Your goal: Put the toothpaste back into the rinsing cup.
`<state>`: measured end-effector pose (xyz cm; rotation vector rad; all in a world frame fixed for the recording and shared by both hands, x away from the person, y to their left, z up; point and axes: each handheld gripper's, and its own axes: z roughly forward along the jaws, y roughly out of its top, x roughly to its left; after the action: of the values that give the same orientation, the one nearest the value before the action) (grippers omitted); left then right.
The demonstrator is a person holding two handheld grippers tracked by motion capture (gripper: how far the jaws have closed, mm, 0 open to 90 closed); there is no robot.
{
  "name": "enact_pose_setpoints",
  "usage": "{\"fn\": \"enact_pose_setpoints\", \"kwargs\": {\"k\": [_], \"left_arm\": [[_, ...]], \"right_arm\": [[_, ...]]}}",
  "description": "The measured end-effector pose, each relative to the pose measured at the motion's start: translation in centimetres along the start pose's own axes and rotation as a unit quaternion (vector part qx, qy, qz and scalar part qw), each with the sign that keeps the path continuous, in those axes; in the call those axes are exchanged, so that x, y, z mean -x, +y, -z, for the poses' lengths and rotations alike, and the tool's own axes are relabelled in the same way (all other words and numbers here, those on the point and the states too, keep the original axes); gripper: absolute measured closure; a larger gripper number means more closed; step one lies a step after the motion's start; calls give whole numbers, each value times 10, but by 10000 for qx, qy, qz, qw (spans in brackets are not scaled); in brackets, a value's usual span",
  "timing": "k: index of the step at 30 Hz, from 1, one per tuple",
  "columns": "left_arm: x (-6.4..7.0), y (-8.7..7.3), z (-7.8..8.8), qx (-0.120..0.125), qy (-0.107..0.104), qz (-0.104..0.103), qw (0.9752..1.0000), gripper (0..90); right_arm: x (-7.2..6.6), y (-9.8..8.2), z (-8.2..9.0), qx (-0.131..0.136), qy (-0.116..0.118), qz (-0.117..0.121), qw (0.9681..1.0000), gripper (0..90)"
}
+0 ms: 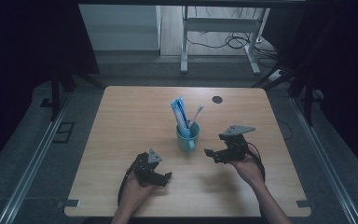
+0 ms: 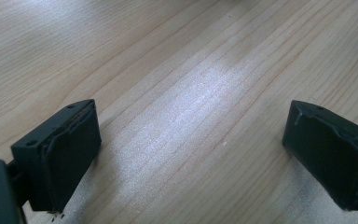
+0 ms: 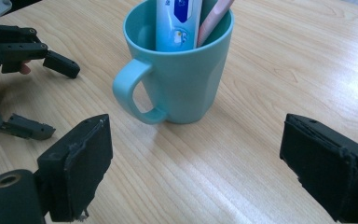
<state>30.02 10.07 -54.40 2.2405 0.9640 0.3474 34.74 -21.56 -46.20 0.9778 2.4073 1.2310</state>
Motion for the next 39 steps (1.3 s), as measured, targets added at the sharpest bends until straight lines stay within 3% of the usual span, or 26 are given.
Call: {"fn": "enact_pose_setpoints", "kwargs": {"k": [21, 39], "left_arm": [[0, 0, 0, -6, -4, 11, 10000, 43], [0, 0, 0, -3, 2, 9, 10000, 44]], "right_arm": [[6, -22, 18, -31, -108, -114, 9999, 92], [17, -54, 34, -140, -282, -249, 9992, 71]]}}
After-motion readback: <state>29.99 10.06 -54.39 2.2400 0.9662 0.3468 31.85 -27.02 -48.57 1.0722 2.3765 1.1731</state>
